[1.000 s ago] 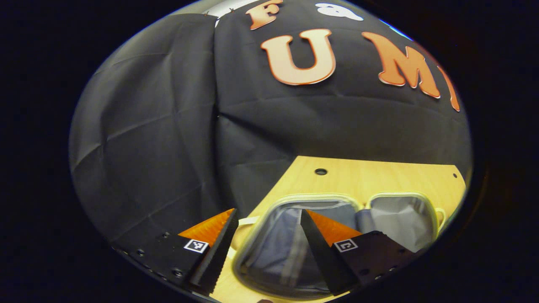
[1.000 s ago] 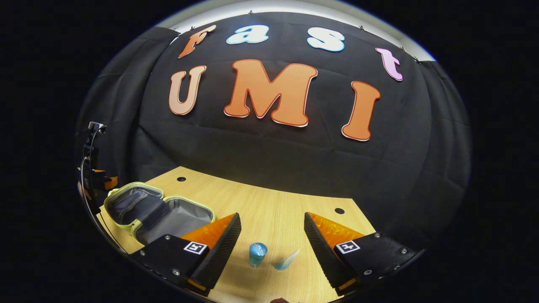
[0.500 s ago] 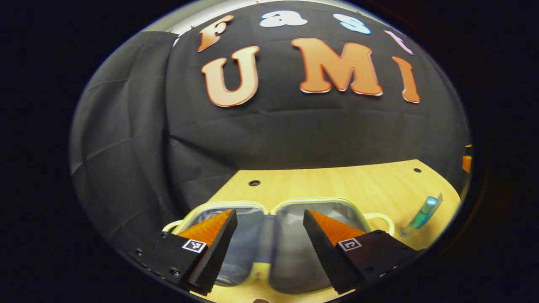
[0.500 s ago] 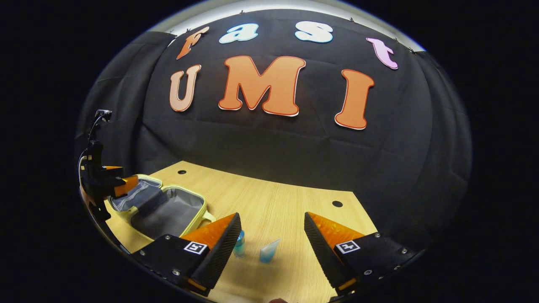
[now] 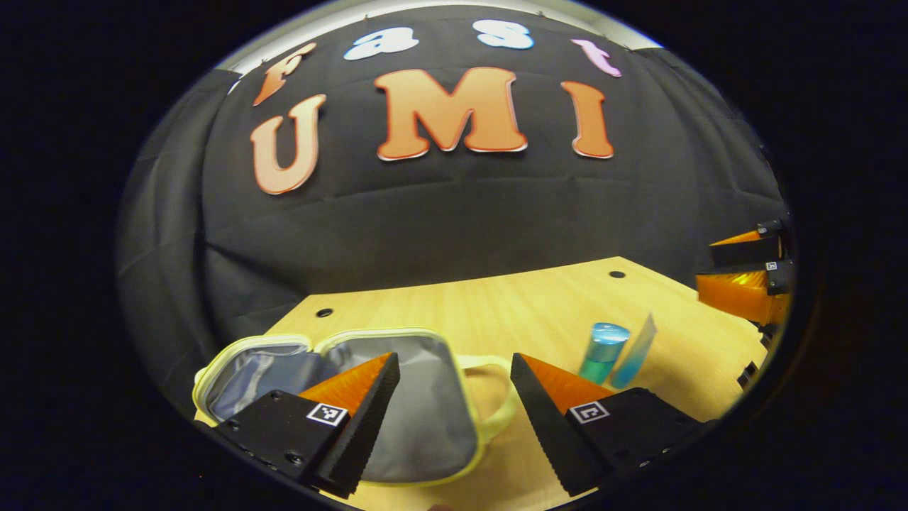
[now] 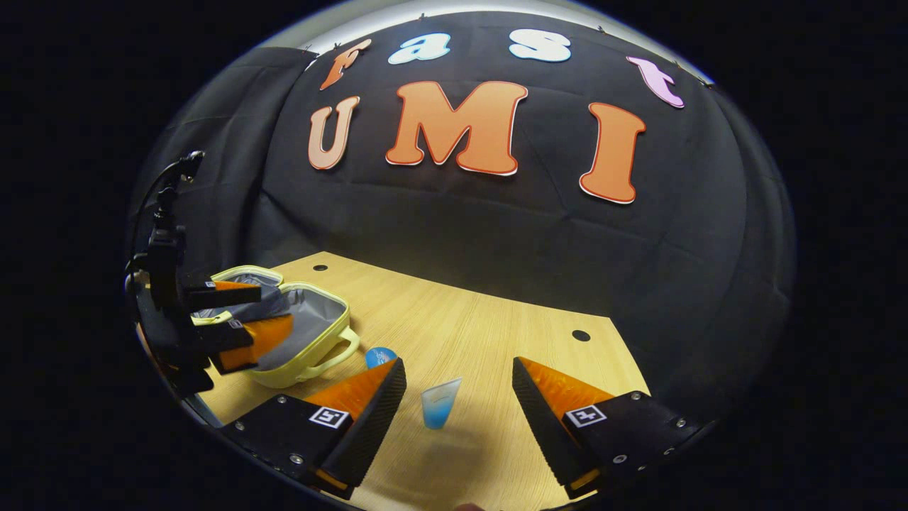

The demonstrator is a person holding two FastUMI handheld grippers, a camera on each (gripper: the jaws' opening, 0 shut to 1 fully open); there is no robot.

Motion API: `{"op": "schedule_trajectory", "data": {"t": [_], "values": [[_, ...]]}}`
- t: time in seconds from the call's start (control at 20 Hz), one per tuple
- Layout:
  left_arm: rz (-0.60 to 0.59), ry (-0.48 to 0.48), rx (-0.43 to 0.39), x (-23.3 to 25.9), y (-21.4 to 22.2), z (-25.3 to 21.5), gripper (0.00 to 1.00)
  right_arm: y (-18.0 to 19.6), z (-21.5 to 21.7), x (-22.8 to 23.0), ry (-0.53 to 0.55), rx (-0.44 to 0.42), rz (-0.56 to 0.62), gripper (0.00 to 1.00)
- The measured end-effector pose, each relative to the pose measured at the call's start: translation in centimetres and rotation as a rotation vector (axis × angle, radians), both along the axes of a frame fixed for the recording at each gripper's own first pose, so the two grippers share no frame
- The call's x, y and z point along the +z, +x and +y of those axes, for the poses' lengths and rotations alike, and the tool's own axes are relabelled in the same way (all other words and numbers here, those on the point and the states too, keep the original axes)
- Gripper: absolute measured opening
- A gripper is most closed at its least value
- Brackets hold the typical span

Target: First open the suitcase, pack the skin care products into it, and then close the suitcase.

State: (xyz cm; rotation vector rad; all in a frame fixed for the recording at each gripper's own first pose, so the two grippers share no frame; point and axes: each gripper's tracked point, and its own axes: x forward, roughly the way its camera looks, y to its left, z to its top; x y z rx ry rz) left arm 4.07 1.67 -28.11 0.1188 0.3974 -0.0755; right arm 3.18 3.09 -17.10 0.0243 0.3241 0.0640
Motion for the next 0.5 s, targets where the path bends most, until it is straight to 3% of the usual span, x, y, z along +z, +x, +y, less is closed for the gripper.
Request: {"op": "schedule_trajectory", "data": {"t": [0.25,0.5], "values": [[-0.010,0.010,-0.150,-2.8,-0.1,-7.6,0.98,0.1,-0.4,-2.4,0.000,0.015,0.007,0.95],[0.041,0.026,-0.195,-7.1,0.3,-10.9,0.98,0.4,-1.1,-4.6,0.029,0.014,0.013,0.95]]}}
